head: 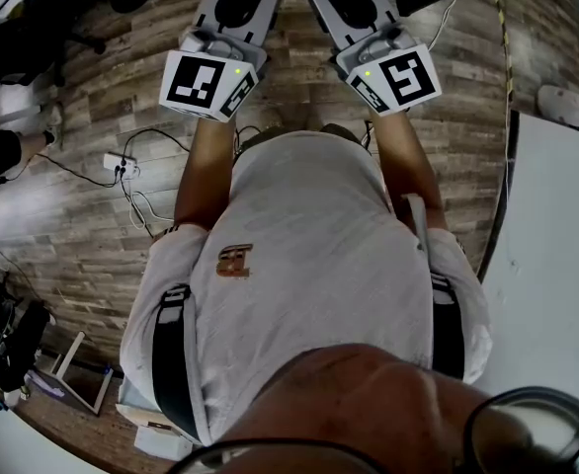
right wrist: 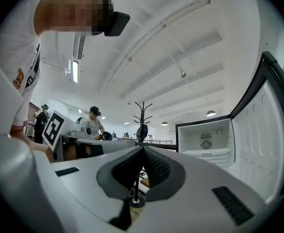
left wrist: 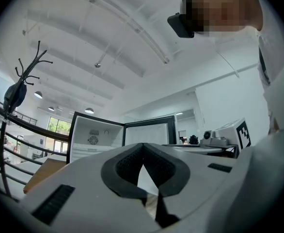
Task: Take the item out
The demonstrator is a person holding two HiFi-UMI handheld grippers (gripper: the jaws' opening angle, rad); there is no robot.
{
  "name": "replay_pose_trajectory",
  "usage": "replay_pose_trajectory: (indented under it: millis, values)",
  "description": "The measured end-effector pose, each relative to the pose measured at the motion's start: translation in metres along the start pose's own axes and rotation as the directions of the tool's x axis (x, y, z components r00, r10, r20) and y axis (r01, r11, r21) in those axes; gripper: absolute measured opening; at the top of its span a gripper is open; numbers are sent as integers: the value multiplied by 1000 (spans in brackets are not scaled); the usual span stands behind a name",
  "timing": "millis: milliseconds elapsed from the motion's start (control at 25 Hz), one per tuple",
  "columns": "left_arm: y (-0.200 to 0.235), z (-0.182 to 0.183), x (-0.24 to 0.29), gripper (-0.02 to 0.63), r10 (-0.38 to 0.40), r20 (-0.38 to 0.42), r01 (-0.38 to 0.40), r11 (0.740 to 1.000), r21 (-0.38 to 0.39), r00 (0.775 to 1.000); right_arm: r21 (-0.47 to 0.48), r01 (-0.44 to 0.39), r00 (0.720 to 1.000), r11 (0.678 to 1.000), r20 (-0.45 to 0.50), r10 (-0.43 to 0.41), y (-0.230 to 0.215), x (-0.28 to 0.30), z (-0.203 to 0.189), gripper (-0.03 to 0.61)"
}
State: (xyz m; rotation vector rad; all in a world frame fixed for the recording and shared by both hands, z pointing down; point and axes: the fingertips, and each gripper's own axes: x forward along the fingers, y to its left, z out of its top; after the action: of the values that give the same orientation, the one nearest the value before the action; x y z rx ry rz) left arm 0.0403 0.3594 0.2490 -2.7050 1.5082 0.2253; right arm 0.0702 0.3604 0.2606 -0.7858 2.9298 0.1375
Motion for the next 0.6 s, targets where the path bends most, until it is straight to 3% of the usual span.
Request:
replay_pose_trajectory:
  millis: [280,600]
  values:
    - [49,2,-12,18,-23,9,23,1000,1,1000,-8,23,1000,1000,-6,-23,11,46,-8,33]
    - [68,3,-21,18,-56,7,56,998,11,998,-19,56,998,998,-6,-56,20,65,-12,33]
